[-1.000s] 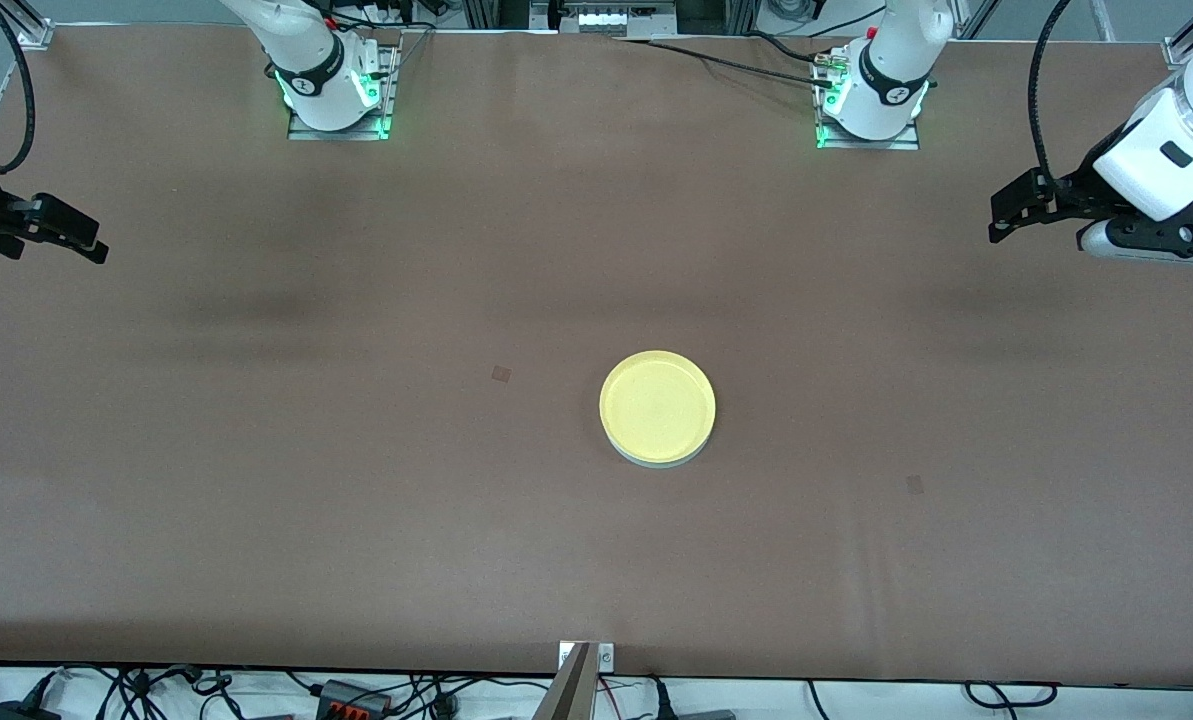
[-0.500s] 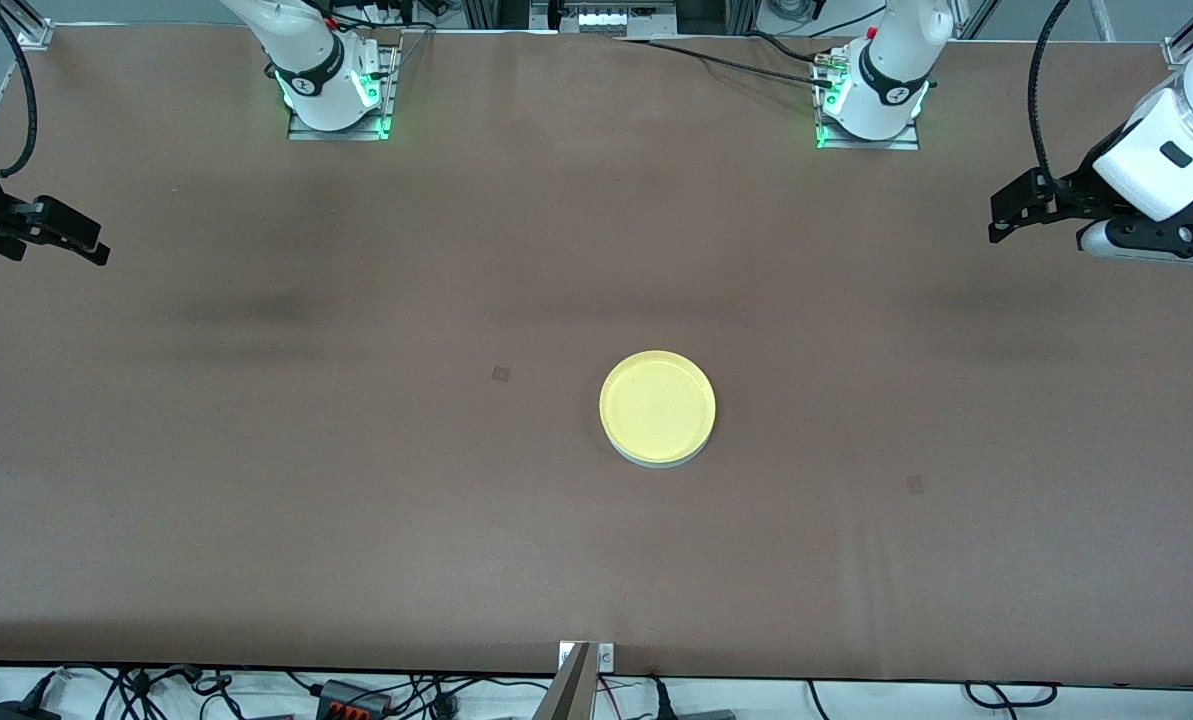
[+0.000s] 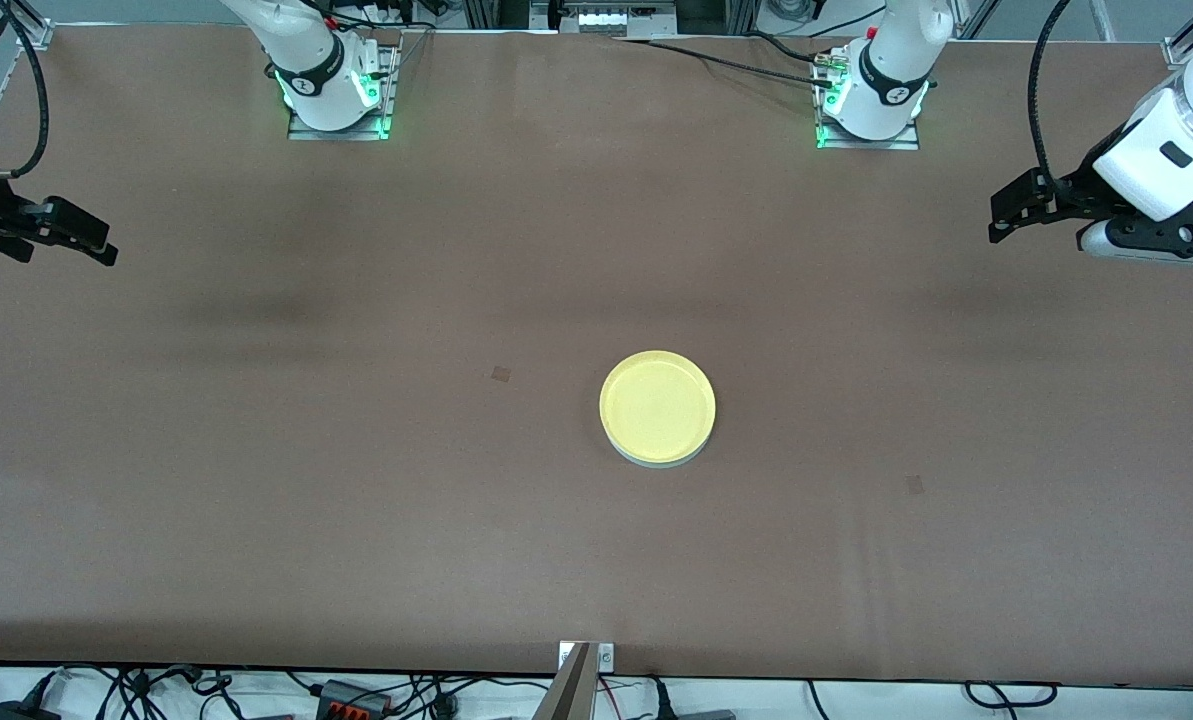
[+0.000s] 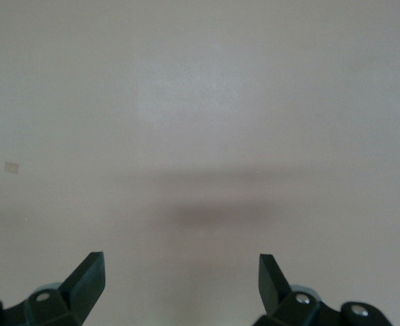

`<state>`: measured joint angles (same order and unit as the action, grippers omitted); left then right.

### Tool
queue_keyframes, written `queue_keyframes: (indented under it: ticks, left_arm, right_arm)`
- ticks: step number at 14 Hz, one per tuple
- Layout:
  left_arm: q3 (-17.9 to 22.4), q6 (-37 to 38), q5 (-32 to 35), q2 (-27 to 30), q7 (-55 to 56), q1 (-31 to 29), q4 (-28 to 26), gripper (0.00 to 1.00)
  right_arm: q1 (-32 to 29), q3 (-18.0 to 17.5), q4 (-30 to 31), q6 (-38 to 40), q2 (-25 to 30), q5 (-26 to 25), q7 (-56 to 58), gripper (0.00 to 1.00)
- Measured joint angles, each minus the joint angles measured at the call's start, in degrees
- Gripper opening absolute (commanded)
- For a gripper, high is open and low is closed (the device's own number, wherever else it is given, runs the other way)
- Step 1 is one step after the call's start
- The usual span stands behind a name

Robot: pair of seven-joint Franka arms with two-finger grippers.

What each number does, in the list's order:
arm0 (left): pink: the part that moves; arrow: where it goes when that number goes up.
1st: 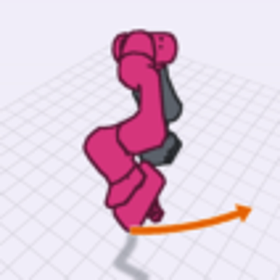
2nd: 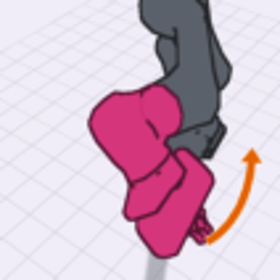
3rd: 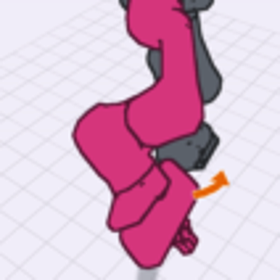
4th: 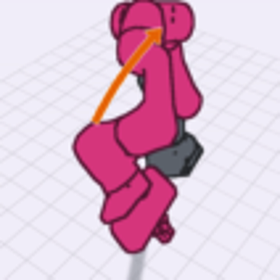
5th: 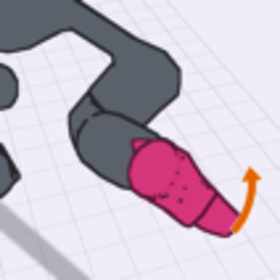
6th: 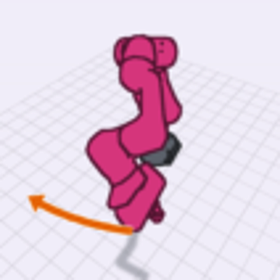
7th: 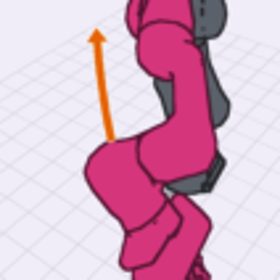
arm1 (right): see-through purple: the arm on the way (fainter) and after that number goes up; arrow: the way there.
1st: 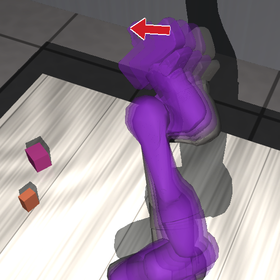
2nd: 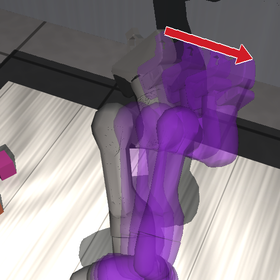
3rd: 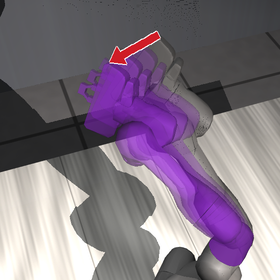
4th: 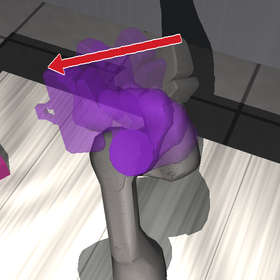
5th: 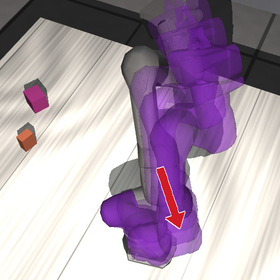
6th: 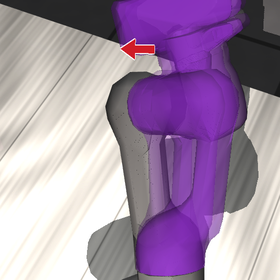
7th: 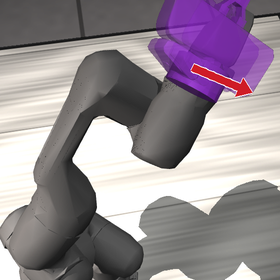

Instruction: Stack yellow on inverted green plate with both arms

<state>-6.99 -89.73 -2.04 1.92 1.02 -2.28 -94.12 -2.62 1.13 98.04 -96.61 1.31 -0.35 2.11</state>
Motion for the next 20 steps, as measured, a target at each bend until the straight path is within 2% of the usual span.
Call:
queue_keyframes:
  ticks: [20]
  left_arm:
    - [-0.44,0.00,0.00,0.00,0.00,0.02,0.01,1.00]
  right_arm:
    - [-0.05,-0.45,-0.48,0.91,0.01,0.00,0.00,1.00]
